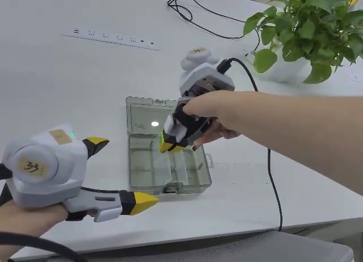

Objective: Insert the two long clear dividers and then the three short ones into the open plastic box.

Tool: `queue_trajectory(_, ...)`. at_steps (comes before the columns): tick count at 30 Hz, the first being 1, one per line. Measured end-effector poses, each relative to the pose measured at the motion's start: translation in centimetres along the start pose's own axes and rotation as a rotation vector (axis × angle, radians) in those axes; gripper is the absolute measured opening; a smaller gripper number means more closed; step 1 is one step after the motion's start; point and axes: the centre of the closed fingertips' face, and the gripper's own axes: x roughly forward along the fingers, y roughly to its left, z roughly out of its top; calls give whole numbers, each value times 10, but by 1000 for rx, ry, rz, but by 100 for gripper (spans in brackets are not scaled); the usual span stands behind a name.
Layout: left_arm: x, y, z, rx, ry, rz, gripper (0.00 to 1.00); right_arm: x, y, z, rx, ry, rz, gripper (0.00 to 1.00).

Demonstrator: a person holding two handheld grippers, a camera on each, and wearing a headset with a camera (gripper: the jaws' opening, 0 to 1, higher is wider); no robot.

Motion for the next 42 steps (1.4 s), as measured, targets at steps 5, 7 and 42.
queue_trajectory(5, 0, 0, 0, 3, 0, 1, 95, 1, 1, -1, -10, 9, -12, 2)
queue_trajectory(7, 1, 0, 0, 4, -1, -1, 95, 0, 4, -4, -14, 10, -18, 2)
queue_trajectory(42, 0, 2, -5, -3, 9, -1, 94, 16, 7, -13, -243, 51, -190, 4)
